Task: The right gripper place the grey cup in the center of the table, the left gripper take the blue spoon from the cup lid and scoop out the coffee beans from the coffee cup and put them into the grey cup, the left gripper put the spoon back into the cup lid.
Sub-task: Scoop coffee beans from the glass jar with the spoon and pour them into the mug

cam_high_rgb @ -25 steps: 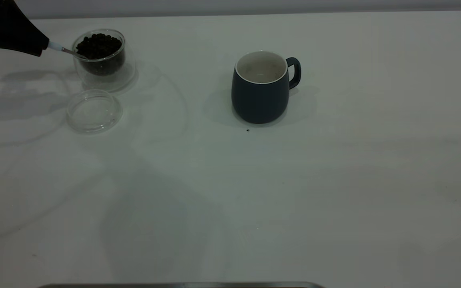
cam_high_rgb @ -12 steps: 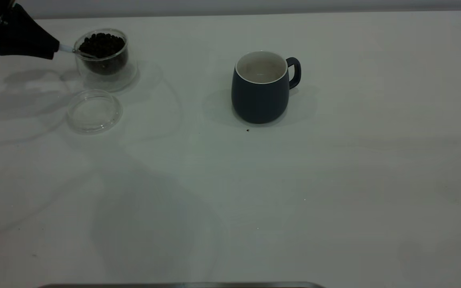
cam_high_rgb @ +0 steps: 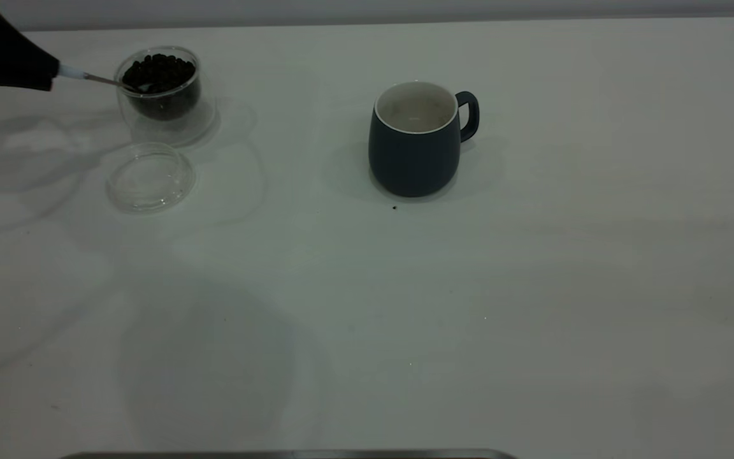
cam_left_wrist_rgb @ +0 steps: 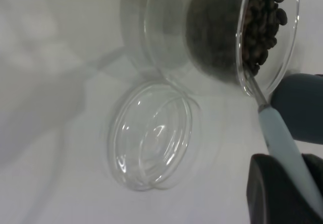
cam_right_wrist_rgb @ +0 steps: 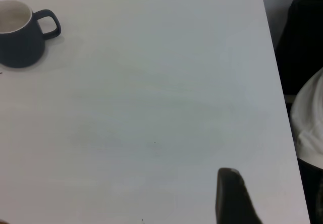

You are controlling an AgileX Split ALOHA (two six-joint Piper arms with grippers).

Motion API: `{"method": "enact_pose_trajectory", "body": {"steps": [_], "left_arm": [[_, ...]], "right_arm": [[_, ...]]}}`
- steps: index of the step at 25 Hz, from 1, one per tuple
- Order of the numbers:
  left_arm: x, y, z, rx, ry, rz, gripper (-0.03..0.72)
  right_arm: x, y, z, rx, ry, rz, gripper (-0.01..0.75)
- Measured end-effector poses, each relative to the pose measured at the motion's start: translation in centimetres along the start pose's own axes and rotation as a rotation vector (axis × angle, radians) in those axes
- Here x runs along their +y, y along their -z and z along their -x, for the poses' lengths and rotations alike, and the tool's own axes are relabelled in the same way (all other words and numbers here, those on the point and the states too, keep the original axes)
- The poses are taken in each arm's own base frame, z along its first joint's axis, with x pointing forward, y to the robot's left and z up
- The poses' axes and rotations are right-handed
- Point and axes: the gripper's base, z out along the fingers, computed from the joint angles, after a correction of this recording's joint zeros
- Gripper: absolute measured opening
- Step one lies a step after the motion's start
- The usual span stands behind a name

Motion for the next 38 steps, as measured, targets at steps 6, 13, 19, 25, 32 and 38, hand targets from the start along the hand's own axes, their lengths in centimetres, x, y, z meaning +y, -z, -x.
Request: {"method": "enact_pose_trajectory", "body": {"steps": [6, 13, 19, 25, 32, 38], "left_arm": [[0.1, 0.5, -0.2, 0.01, -0.022, -0.036, 0.132], [-0.3, 0.5, -0.1, 0.006, -0.03, -0.076, 0.132], [-0.4, 0.6, -0.3, 0.018, -0.048, -0.091, 0.132], [-0.1, 1.2, -0.4, 0.024, -0.052, -0.116, 0.132], [-0.3, 1.4, -0.3, -0.001, -0.078, -0.154, 0.132], [-0.2, 1.5, -0.2, -0.005, -0.079, -0.157, 0.132]], "right_arm": [[0.0, 0.0, 0.0, 0.0, 0.0, 0.0, 0.363], [0.0, 0.0, 0.0, 0.0, 0.0, 0.0, 0.363], [0.0, 0.0, 0.0, 0.0, 0.0, 0.0, 0.363], [0.0, 0.0, 0.0, 0.0, 0.0, 0.0, 0.363], [0.0, 0.0, 0.0, 0.0, 0.0, 0.0, 0.363], [0.0, 0.0, 0.0, 0.0, 0.0, 0.0, 0.363]]}}
